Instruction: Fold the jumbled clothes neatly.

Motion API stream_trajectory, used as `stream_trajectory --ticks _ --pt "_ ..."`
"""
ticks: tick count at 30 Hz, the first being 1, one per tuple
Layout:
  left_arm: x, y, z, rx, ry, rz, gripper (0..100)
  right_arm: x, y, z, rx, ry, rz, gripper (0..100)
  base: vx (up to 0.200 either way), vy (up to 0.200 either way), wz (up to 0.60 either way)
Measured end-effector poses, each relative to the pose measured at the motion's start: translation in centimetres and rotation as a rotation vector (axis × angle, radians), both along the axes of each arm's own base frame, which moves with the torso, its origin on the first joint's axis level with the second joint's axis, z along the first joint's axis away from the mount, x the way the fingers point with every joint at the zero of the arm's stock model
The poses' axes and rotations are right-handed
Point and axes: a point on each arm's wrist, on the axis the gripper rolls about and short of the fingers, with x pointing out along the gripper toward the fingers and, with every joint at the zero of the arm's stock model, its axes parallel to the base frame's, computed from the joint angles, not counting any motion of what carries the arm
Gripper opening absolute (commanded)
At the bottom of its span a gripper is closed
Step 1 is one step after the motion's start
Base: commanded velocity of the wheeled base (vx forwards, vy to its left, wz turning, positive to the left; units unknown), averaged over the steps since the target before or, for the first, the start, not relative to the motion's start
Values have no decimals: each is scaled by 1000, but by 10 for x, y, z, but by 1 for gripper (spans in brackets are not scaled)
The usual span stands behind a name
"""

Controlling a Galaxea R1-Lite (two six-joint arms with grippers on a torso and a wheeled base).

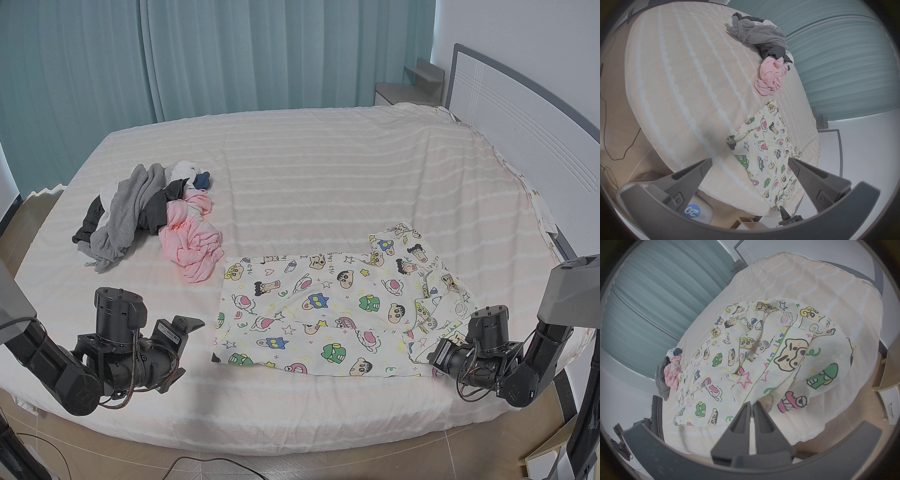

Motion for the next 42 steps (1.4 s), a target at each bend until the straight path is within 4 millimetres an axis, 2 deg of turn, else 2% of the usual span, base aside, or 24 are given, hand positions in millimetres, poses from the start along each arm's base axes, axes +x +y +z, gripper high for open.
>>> stream_trajectory --ticks 1,12,22,31,42 --pt "0 0 0 0 0 0 100 0 0 -1 -1 1 2 100 0 0 0" --pt "0 0 0 0 0 -1 100 -1 -3 -7 -3 23 -10 100 0 0 0" --pt "0 0 0 0 0 1 100 1 -31 5 10 -6 -100 100 0 0 0" --pt "0 0 0 0 0 0 100 16 -50 10 46 -43 -147 100 0 0 0" --pt "0 0 -1 2 3 0 100 42 -78 -4 30 -67 -228 100 0 0 0"
